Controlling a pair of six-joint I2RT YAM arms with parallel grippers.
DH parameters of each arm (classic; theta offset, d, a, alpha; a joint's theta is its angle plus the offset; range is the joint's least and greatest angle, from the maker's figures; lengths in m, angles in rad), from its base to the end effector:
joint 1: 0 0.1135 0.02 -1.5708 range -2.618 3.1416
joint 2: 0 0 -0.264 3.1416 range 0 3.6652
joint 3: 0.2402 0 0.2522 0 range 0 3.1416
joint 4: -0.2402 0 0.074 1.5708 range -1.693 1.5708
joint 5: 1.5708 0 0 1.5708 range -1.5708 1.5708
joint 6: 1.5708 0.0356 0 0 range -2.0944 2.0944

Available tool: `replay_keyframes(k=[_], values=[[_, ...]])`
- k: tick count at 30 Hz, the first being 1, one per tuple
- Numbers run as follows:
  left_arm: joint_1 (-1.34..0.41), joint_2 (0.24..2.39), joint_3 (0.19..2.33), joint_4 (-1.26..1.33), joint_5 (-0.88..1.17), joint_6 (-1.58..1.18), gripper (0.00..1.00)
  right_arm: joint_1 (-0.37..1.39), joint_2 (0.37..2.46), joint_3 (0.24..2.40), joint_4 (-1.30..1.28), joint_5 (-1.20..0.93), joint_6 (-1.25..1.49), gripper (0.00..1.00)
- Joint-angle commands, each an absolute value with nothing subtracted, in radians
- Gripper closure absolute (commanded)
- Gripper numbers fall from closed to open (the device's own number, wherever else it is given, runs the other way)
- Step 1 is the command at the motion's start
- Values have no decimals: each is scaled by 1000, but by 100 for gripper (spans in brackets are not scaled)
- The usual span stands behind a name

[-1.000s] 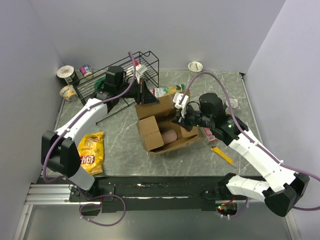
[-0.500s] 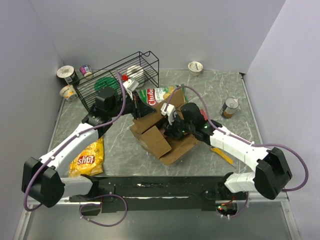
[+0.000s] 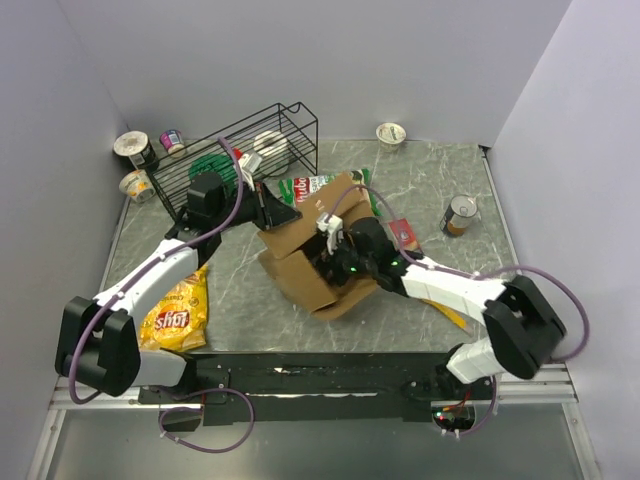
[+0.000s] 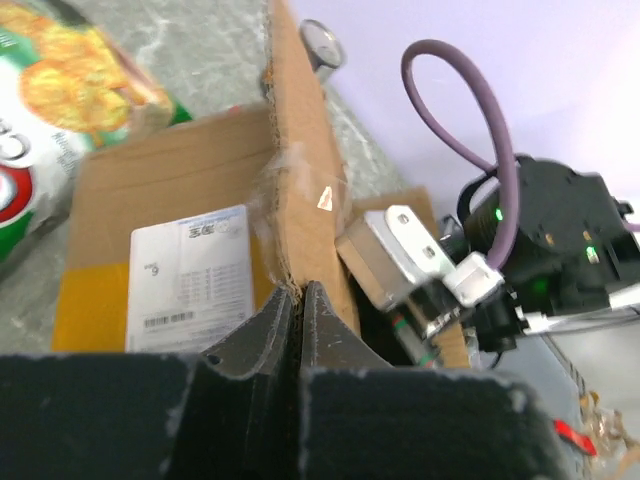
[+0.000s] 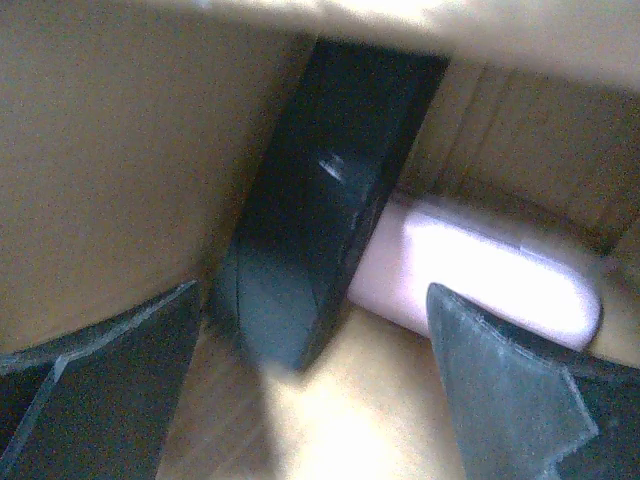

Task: Unpack the express box

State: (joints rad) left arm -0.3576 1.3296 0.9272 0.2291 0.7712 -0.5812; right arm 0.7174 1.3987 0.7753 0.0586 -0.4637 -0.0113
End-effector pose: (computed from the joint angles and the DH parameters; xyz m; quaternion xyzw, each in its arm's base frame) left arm 0.2760 -0.1296 0.3120 0.1613 0.7320 -0.5264 0.4013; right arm 0.2142 0.2080 0.2227 -0.4073 0.7573 0.3511 0.3706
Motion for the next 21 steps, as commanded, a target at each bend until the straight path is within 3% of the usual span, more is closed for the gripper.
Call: replay_keyframes(k=[1,4,7,8,16,20,21], values=[[-364,1381,871,163,772,-587,99,772,1575,879,86,-428,92,0],[-364,1382,879,164,770,-592,99,778,1692,960,20,-361,121,4],[-361,1385,890,163,765,-595,99,782,1746,985,12,-432,120,18],[-357,1385,894,166,764,-598,99,785,1752,989,5,-451,112,29],[-337,1388,905,195,752,-604,99,759,1629,1003,-277,-633,8,69],[-330,1397,949,180,755,-563,99,712,1559,1032,-412,-676,-109,100],[-330,1397,956,178,756,-548,99,703,1522,1043,-426,-673,-121,100]])
